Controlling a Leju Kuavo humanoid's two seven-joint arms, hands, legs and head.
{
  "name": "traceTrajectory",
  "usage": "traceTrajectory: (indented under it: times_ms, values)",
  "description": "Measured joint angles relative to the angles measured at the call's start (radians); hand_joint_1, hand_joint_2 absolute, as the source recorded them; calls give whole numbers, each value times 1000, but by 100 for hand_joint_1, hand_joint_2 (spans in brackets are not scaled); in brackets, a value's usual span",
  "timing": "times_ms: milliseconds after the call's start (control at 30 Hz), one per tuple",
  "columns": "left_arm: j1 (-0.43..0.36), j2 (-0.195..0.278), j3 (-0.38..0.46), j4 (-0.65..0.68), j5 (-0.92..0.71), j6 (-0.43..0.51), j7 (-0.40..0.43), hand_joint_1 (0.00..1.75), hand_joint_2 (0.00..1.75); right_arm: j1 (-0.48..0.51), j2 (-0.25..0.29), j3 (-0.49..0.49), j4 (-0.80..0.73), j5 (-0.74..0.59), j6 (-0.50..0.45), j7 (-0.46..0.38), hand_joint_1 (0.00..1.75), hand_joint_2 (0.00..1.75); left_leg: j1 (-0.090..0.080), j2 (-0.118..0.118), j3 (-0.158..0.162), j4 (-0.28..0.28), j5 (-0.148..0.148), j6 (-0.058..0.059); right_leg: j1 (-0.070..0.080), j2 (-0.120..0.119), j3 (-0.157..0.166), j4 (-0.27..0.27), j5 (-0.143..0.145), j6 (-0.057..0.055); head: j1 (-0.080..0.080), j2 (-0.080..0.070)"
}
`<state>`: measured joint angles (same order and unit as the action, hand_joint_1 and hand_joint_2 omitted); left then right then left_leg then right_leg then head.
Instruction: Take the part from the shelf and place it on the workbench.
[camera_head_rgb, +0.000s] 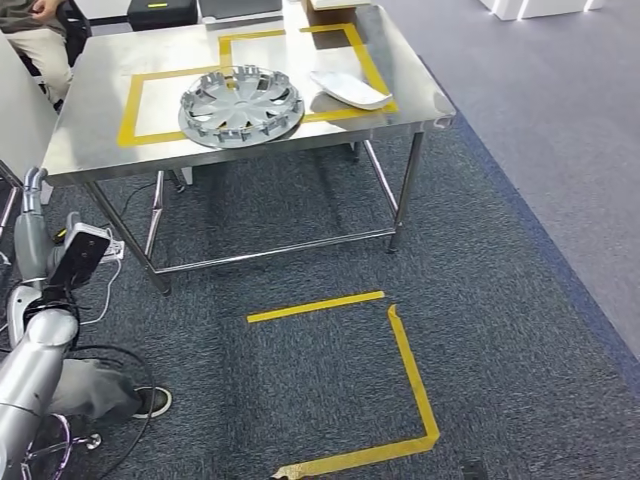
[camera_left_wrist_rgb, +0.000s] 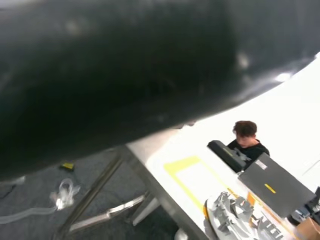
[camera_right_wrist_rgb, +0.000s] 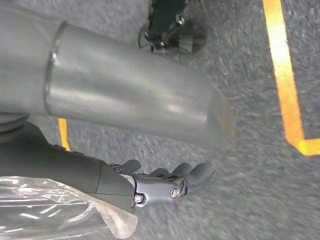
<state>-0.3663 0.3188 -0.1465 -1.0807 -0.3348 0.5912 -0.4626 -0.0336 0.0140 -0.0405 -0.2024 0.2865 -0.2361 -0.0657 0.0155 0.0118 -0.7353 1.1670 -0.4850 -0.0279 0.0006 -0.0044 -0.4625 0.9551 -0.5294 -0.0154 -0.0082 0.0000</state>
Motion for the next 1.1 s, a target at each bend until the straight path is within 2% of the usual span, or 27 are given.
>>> traceTrajectory:
  times_ms: [33, 67, 100, 133, 167, 233, 267, 300, 367, 433, 467, 533, 567, 600, 633, 700, 733, 767, 800, 900, 933, 967, 1033, 1067, 1100]
  values:
    - [12, -5, 6, 0, 10, 3, -4, 0, 0, 3, 0, -5, 0, -7, -1, -1, 0, 0, 0, 0, -12, 66, -30, -3, 0, 1, -8, 2, 9, 0, 0, 0]
    - [23, -11, 10, 0, 17, 4, -6, 0, 0, 6, 0, -9, 0, -11, -1, -3, 0, 0, 0, 0, -14, 110, -40, -5, 0, 2, -17, 5, 16, 1, 0, 0]
    - [32, -16, 13, 0, 21, 5, -7, 0, 0, 9, 0, -13, 0, -14, -1, -4, 0, 0, 1, -1, 0, 117, -33, -5, 0, 6, -27, 9, 21, 3, 0, 0]
    - [40, -21, 17, 0, 25, 5, -7, 0, 0, 11, 0, -16, 0, -17, -1, -4, 0, 0, 1, -4, 33, 81, -12, -4, 0, 10, -36, 14, 24, 5, 0, 0]
    - [45, -24, 21, -1, 31, 6, -6, 0, 0, 13, 0, -20, 0, -21, 0, -4, 0, 0, 1, -13, 79, 14, 8, -1, 0, 15, -44, 20, 26, 7, 0, 0]
    - [64, -30, 35, -2, 46, 7, -1, 0, 0, 11, 2, -28, 0, -34, -1, -4, 0, 0, 2, -41, 159, -109, 20, 9, -1, 26, -59, 31, 30, 14, 1, 0]
    - [79, -32, 44, -3, 55, 10, 1, 0, 0, 11, 3, -34, 0, -42, -2, -3, 0, 0, 1, -49, 178, -140, 17, 14, -2, 35, -65, 34, 33, 19, 0, 0]
    - [95, -35, 53, -3, 63, 13, 2, 0, 0, 12, 4, -40, 0, -48, -4, -3, 0, 0, -1, -50, 183, -149, 11, 18, -3, 43, -70, 35, 37, 26, -1, 0]
    - [122, -45, 71, -5, 76, 17, 1, 0, 0, 19, 5, -50, 0, -57, -8, -3, 0, 0, -1, -32, 180, -157, 16, 30, -5, 55, -79, 37, 40, 39, -2, 0]
    - [139, -57, 84, -6, 84, 17, 2, 0, 0, 23, 5, -59, 1, -61, -11, -2, 0, 0, 3, -13, 175, -165, 25, 45, -5, 40, -107, 76, 11, 49, 2, 0]
    - [150, -64, 91, -6, 87, 16, 6, 0, 0, 22, 5, -63, 1, -63, -13, -1, 0, 0, 4, -3, 171, -167, 29, 51, -6, 27, -134, 127, -20, 54, 4, 0]
    - [180, -79, 107, 0, 97, 12, 21, 0, 0, 21, 5, -72, 1, -70, -16, -2, 0, 0, 2, 18, 161, -167, 34, 56, -9, 14, -199, 264, -81, 62, 8, 0]
    - [197, -88, 115, 8, 104, 7, 30, 0, 0, 23, 5, -77, 1, -73, -18, -4, 0, 0, 1, 29, 156, -167, 37, 57, -10, 12, -219, 311, -95, 65, 8, 0]
    - [212, -98, 122, 20, 111, 1, 40, 0, 0, 25, 5, -82, 1, -76, -20, -5, 0, 0, 1, 39, 153, -166, 39, 56, -11, 11, -220, 321, -89, 67, 8, 0]
    - [225, -108, 128, 34, 118, -5, 51, 0, 0, 27, 5, -87, 1, -79, -21, -7, 0, 0, 2, 49, 150, -166, 41, 55, -11, 6, -197, 285, -65, 68, 8, 0]
    - [241, -123, 140, 73, 134, -24, 75, 0, 0, 29, 5, -95, 1, -81, -22, -8, 0, 0, 2, 66, 149, -165, 44, 50, -11, -25, -114, 140, -4, 66, 8, 0]
    - [246, -128, 145, 91, 141, -33, 84, 0, 0, 28, 5, -97, 1, -81, -22, -8, 0, 0, 1, 72, 149, -164, 45, 48, -9, -45, -79, 76, 12, 65, 8, 0]
    - [250, -131, 149, 112, 149, -42, 91, 0, 0, 26, 5, -99, 1, -81, -21, -7, 0, 0, -2, 78, 149, -163, 46, 44, -7, -58, -62, 39, 19, 60, 8, 0]
    - [254, -135, 152, 136, 157, -53, 98, 0, 0, 24, 5, -100, 1, -80, -20, -6, 0, 0, -4, 84, 149, -163, 48, 39, -5, -61, -59, 25, 17, 54, 7, 0]
    - [258, -153, 162, 248, 200, -99, 111, 0, 0, 27, 6, -102, 2, -76, -15, 6, 0, 0, -4, 102, 152, -164, 50, 22, -2, -33, -64, 22, 27, 32, 5, 0]
    - [258, -161, 166, 294, 215, -110, 111, 0, 0, 30, 6, -103, 3, -75, -14, 10, 0, 0, -2, 89, 151, -156, 40, 16, -4, -24, -62, 21, 33, 24, 5, 0]
    - [261, -169, 169, 340, 228, -116, 108, 0, 0, 31, 6, -104, 3, -73, -14, 13, 0, 0, 1, 66, 143, -131, 18, 11, -6, -15, -62, 19, 39, 16, 4, 0]
    - [270, -178, 176, 417, 242, -122, 103, 0, 0, 31, 7, -107, 4, -71, -12, 16, 0, 0, 3, 16, 101, -16, -57, 5, -6, 8, -67, 20, 49, 5, 2, 0]
    - [273, -180, 179, 450, 249, -128, 107, 0, 0, 31, 7, -108, 4, -70, -12, 18, 0, 0, 3, 5, 73, 55, -93, 6, -4, 21, -71, 21, 52, 2, 2, 0]
    - [274, -183, 182, 480, 258, -138, 120, 0, 0, 32, 7, -108, 5, -69, -11, 20, 0, 0, 2, 1, 53, 109, -112, 7, -2, 33, -75, 22, 54, 2, 2, 0]
